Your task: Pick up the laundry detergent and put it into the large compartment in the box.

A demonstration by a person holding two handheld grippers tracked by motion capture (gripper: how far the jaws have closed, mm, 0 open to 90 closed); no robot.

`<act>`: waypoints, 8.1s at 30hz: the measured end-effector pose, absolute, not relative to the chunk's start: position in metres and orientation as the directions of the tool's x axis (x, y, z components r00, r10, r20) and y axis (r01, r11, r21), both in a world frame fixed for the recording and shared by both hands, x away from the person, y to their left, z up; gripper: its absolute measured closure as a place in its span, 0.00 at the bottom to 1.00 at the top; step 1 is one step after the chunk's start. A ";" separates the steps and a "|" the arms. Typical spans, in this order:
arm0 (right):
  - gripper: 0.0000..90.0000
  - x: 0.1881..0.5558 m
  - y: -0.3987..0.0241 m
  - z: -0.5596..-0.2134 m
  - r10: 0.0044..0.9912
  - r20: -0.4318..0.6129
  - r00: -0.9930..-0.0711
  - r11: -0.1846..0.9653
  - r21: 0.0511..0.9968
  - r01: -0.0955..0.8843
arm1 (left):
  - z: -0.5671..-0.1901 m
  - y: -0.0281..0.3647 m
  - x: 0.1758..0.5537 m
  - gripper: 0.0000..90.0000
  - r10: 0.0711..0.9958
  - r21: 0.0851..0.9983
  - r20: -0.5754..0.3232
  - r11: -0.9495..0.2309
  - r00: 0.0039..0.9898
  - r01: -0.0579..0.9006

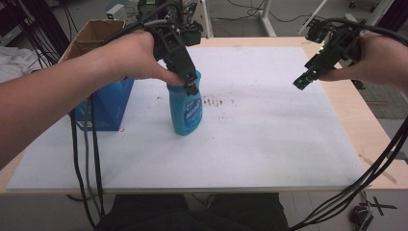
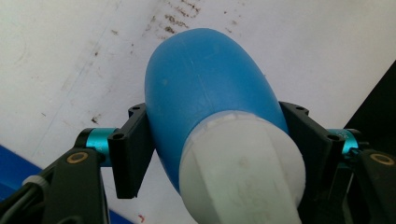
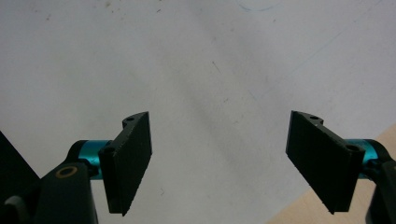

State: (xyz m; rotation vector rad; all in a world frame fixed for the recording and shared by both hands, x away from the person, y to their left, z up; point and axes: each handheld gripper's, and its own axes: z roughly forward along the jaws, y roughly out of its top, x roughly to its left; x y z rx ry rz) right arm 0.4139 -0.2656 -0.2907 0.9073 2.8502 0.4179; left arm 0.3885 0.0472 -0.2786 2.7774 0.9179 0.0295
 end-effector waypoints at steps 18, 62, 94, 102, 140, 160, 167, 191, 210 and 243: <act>0.24 0.415 -0.265 -0.293 0.582 -0.025 -0.813 0.782 0.291 0.551 | -0.278 0.049 0.389 0.36 0.569 0.210 -0.041 -0.799 0.821 0.564; 0.24 0.416 -0.263 -0.291 0.581 -0.027 -0.813 0.781 0.297 0.549 | -0.153 0.112 0.400 0.40 0.592 0.304 -0.016 -0.764 0.805 0.569; 0.24 0.419 -0.264 -0.291 0.577 -0.030 -0.816 0.783 0.303 0.543 | -0.082 0.225 0.389 0.41 0.778 0.411 0.028 -0.582 0.628 0.702; 0.24 0.420 -0.264 -0.291 0.583 -0.029 -0.812 0.779 0.302 0.549 | -0.085 0.253 0.388 0.41 0.832 0.400 0.048 -0.523 0.553 0.752; 0.24 0.418 -0.263 -0.290 0.585 -0.029 -0.811 0.779 0.300 0.551 | -0.173 0.257 0.402 0.41 0.841 0.283 0.029 -0.526 0.541 0.802; 0.24 0.417 -0.262 -0.291 0.583 -0.033 -0.812 0.782 0.296 0.549 | -0.218 0.256 0.404 0.41 0.839 0.228 0.020 -0.534 0.544 0.814; 0.24 0.418 -0.263 -0.291 0.580 -0.034 -0.814 0.784 0.293 0.547 | -0.232 0.255 0.405 0.41 0.834 0.215 0.016 -0.542 0.552 0.812; 0.24 0.418 -0.263 -0.294 0.583 -0.028 -0.812 0.781 0.294 0.551 | -0.259 0.257 0.404 0.41 0.805 0.196 0.045 -0.588 0.592 0.785; 0.24 0.417 -0.264 -0.294 0.585 -0.025 -0.811 0.779 0.295 0.553 | -0.268 0.256 0.401 0.41 0.783 0.200 0.055 -0.616 0.619 0.762; 0.24 0.418 -0.262 -0.297 0.578 -0.019 -0.816 0.784 0.291 0.549 | -0.273 0.258 0.402 0.27 0.746 0.172 0.056 -0.661 0.663 0.730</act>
